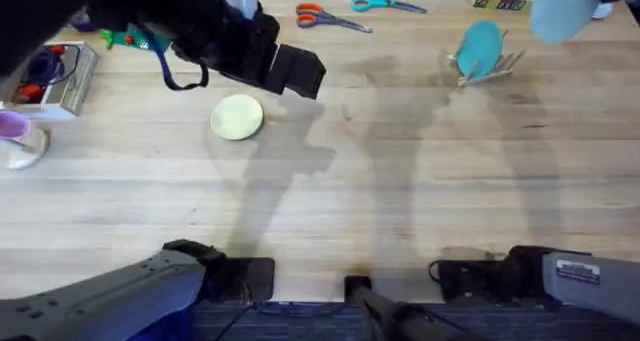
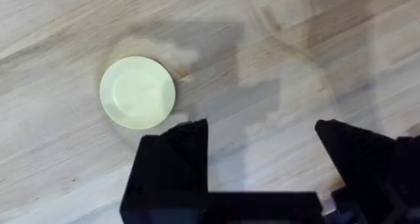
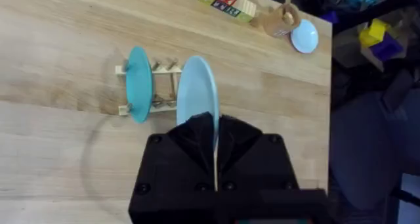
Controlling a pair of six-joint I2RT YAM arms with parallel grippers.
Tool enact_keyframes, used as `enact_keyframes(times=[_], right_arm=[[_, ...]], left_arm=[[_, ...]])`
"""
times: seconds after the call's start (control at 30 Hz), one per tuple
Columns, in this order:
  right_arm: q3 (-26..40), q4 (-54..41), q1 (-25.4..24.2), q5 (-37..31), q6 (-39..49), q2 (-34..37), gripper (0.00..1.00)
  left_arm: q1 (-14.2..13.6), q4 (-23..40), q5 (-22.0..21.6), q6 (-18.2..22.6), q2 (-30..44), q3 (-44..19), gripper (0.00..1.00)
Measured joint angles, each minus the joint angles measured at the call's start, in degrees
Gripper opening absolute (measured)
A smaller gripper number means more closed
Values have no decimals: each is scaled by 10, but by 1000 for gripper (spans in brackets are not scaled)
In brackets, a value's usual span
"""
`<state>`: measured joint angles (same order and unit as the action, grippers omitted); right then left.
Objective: Pick up the plates from the table one by one and place each into a slot on the dish rack.
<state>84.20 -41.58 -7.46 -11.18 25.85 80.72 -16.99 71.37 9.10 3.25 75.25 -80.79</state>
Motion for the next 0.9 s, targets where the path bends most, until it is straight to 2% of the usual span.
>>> enact_keyframes(times=[0.4, 0.9], right_arm=[[0, 20, 0, 0, -6, 40, 28], [0, 30, 0, 5, -8, 49, 28]], left_arm=[[0, 0, 0, 0, 0, 0, 993], [0, 0, 0, 0, 0, 0, 993]])
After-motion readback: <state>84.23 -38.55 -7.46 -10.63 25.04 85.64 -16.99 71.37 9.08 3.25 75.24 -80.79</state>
